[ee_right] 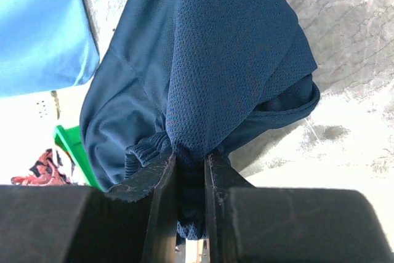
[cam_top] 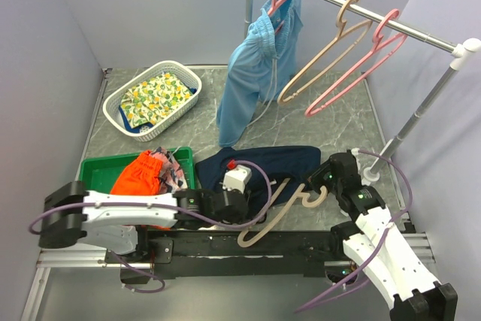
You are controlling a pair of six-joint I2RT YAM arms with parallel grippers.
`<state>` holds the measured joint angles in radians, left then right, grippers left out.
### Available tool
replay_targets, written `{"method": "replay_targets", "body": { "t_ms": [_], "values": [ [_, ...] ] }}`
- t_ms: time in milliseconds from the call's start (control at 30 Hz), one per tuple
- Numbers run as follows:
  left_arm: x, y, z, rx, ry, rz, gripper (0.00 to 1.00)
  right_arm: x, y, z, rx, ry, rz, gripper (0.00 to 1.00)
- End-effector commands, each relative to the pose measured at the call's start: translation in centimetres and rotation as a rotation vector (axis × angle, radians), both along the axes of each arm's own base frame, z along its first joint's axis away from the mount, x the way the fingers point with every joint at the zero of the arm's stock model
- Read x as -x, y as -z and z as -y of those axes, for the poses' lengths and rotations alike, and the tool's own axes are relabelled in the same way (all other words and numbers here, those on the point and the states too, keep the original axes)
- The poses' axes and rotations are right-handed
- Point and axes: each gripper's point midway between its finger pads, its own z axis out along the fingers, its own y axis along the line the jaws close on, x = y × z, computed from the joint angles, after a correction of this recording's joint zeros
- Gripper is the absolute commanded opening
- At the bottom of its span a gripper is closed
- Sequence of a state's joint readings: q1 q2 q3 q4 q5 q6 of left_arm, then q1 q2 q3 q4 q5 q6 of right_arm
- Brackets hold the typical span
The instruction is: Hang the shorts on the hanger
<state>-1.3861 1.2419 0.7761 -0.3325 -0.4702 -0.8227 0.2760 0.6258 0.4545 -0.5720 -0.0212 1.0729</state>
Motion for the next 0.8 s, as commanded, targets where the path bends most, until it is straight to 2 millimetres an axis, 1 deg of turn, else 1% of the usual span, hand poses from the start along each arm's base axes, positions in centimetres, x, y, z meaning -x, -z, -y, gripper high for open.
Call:
{"method": "replay_targets", "body": {
  "t_ms": [0, 33, 133, 200, 233, 267, 333, 367, 400, 467, 500, 533, 567, 600, 633, 700, 733, 767],
  "values": [
    [0.6, 1.4, 0.8, -0.05, -0.003, -0.08, 0.5, -1.3, -1.9, 0.5, 0.002, 0.038, 0.067, 0.0],
    [0.5, 2.3, 0.6, -0.083, -0.008, -0.082, 0.5, -1.3, -2.0, 0.4, -0.001, 0.042, 0.068, 0.0],
    [0.2, 3.4, 0.8, -0.111, -0.014, -0.077, 0.54, -1.7, -2.7, 0.6, -0.011, 0.064, 0.097, 0.0],
    [0.1, 3.9, 1.0, -0.106, -0.01, -0.09, 0.52, -1.8, -3.2, 0.8, -0.022, 0.085, 0.119, 0.0],
    [-0.1, 4.4, 1.0, -0.105, -0.014, -0.096, 0.39, -1.9, -3.4, 1.0, -0.021, 0.094, 0.127, 0.0],
    [0.0, 4.6, 0.9, -0.109, -0.015, -0.102, 0.31, -1.9, -3.5, 1.3, -0.018, 0.122, 0.128, 0.0],
    [0.3, 4.9, 0.5, -0.105, -0.017, -0.124, 0.18, -2.0, -3.8, 1.9, -0.019, 0.165, 0.139, 0.0],
    [0.6, 4.9, 0.4, -0.095, -0.013, -0.133, 0.04, -2.2, -4.0, 2.3, -0.028, 0.202, 0.146, 0.0],
    [1.0, 4.9, 0.3, -0.079, -0.009, -0.155, 0.01, -2.3, -4.3, 2.3, -0.043, 0.216, 0.159, 0.0],
    [1.7, 4.4, -0.4, -0.038, 0.007, -0.175, 0.01, -2.8, -5.1, 2.3, -0.07, 0.246, 0.182, 0.0],
    [2.1, 4.5, -0.9, -0.032, 0.01, -0.189, 0.01, -3.1, -5.2, 2.8, -0.061, 0.273, 0.186, 0.0],
    [2.6, 3.8, -1.0, -0.005, 0.025, -0.205, 0.01, -3.4, -5.9, 3.0, -0.063, 0.292, 0.201, 0.0],
    [2.8, 3.6, -1.1, 0.0, 0.032, -0.213, 0.01, -3.7, -6.2, 3.2, -0.063, 0.308, 0.202, 0.0],
    [3.3, 3.8, -1.6, -0.012, 0.042, -0.233, 0.01, -4.0, -6.6, 3.7, -0.049, 0.335, 0.215, 0.0],
    [3.9, 3.3, -1.6, 0.009, 0.061, -0.251, 0.01, -4.3, -7.5, 3.8, -0.048, 0.345, 0.235, 0.0],
    [4.7, 3.0, -2.1, 0.022, 0.078, -0.277, 0.01, -4.7, -8.0, 4.4, -0.027, 0.374, 0.242, 0.0],
    [5.2, 2.0, -2.1, 0.055, 0.102, -0.293, 0.01, -4.8, -8.5, 4.6, -0.022, 0.385, 0.252, 0.0],
    [5.5, 1.6, -2.3, 0.064, 0.109, -0.299, 0.01, -5.0, -8.7, 4.8, -0.013, 0.392, 0.26, 0.0]
  ]
}}
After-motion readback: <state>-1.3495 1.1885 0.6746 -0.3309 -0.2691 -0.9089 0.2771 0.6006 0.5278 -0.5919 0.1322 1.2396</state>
